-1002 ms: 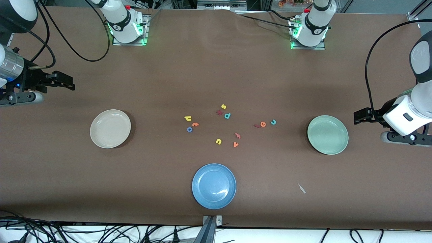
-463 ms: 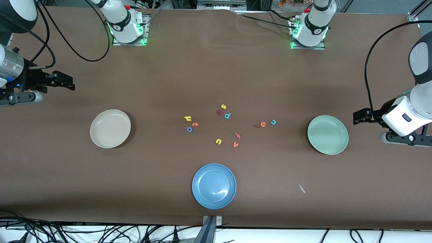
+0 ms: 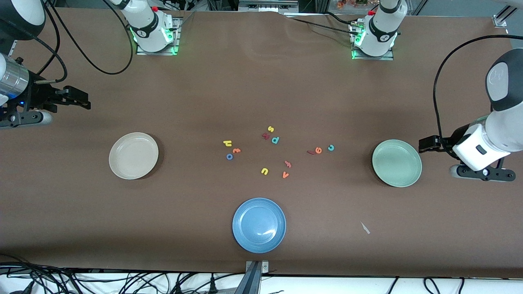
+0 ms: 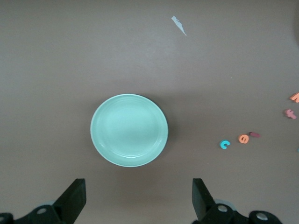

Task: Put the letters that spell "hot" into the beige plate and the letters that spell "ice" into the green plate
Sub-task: 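Reach the left gripper to the letters and grasp the cyan c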

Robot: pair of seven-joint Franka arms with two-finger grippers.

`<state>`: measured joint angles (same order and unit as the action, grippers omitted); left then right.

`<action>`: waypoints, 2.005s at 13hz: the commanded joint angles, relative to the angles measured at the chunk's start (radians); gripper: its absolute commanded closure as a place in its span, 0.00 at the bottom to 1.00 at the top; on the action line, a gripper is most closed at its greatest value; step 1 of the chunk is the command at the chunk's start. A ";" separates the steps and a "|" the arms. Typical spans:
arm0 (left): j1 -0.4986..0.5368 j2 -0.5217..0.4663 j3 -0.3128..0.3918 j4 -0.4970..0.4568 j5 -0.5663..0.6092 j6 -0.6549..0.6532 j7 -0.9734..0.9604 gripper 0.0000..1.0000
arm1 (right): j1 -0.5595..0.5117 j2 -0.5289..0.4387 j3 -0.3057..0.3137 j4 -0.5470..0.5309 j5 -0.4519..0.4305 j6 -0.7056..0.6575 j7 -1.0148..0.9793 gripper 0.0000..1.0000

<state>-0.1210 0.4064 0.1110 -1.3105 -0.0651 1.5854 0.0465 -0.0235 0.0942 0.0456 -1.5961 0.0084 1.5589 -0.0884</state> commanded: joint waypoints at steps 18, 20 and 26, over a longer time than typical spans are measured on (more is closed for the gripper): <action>-0.262 0.163 0.002 -0.358 -0.153 0.457 -0.692 0.09 | 0.000 0.007 -0.003 0.012 0.045 0.010 -0.002 0.00; -0.272 0.164 -0.004 -0.400 -0.153 0.524 -0.692 0.15 | 0.007 0.025 0.002 0.010 0.053 0.041 0.005 0.00; -0.275 0.160 -0.050 -0.515 -0.153 0.639 -0.692 0.32 | 0.150 0.128 -0.003 0.002 0.111 0.197 0.069 0.00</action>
<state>-0.3857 0.5963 0.0645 -1.7577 -0.1885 2.1786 -0.6456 0.0497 0.1993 0.0502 -1.5968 0.1049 1.7151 -0.0772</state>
